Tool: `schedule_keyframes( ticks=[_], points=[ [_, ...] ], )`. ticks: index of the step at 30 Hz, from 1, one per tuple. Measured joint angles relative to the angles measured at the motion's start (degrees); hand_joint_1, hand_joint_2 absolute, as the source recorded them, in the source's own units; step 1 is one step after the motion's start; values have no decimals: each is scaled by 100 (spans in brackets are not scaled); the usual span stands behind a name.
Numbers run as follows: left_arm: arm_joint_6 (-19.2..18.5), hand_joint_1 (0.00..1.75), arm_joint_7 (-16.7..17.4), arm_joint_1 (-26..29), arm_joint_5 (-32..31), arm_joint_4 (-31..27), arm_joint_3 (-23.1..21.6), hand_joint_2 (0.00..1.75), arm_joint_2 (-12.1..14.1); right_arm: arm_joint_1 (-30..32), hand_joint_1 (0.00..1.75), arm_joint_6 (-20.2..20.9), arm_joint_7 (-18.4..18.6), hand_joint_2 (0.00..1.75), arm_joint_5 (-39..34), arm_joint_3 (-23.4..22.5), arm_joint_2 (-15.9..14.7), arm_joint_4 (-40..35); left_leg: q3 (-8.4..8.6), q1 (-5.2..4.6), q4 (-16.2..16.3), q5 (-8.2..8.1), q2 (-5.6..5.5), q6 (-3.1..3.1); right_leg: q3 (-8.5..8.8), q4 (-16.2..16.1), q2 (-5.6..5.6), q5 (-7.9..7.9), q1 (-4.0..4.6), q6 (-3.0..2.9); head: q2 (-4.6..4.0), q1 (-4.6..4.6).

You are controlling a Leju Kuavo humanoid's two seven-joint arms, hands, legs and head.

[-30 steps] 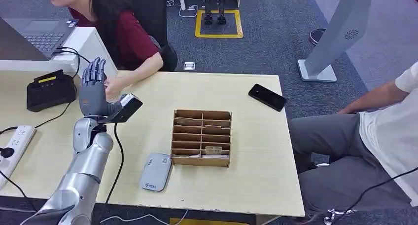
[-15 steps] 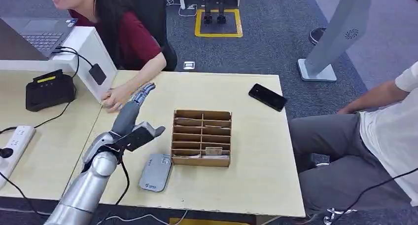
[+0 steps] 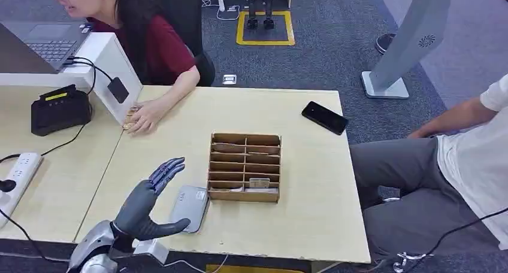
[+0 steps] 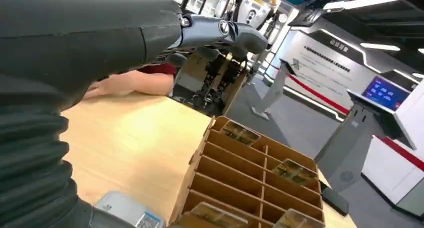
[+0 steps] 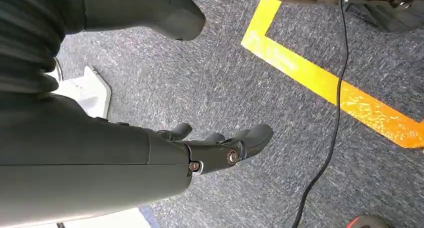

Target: Pass the card to the sensor for recognition and then transmit it.

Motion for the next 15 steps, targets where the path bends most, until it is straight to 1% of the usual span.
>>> schedule_keyframes(
  ticks=[2,3,4,6,7,9,13,15],
  points=[
    [206,0,-39,286,-202,-157,31,175,-2,-1,0,-9,-22,175,11,-11,0,0,1,0,1,-2,1,3,0,-1,0,0,0,0,0,0],
    [391,0,-22,383,-451,-199,37,175,-4,-2,0,-15,-24,175,13,-20,0,0,0,0,1,-2,0,3,0,-2,0,0,0,1,0,0],
    [693,0,69,455,-885,-207,48,175,-4,-2,0,-24,-30,175,28,-28,0,0,0,0,1,-2,-1,4,1,-2,-4,1,0,1,0,2],
    [1102,0,227,535,-1507,-207,63,175,-2,-5,0,-26,-48,175,35,-33,0,0,-1,0,1,-3,-3,5,4,-2,-7,1,0,1,0,2],
    [1251,0,293,587,-1626,-207,61,175,6,-7,0,-37,-67,175,37,-35,0,0,0,0,1,-2,-3,5,5,-2,-6,2,0,1,0,0],
    [1467,0,385,712,-1628,-203,61,175,18,-6,0,-70,-79,175,44,-48,0,0,4,0,2,-2,-1,5,4,-2,-2,3,0,1,-2,-2],
    [1569,0,400,855,-1595,-201,50,175,35,-11,0,-68,-66,175,44,-94,0,0,4,0,2,0,-3,6,5,-2,-7,3,0,1,-2,0],
    [1681,0,477,919,-1727,-201,41,175,33,-9,0,-63,-24,175,46,-111,0,0,4,0,2,-1,-3,6,5,-1,-5,2,0,1,0,0]
  ],
)
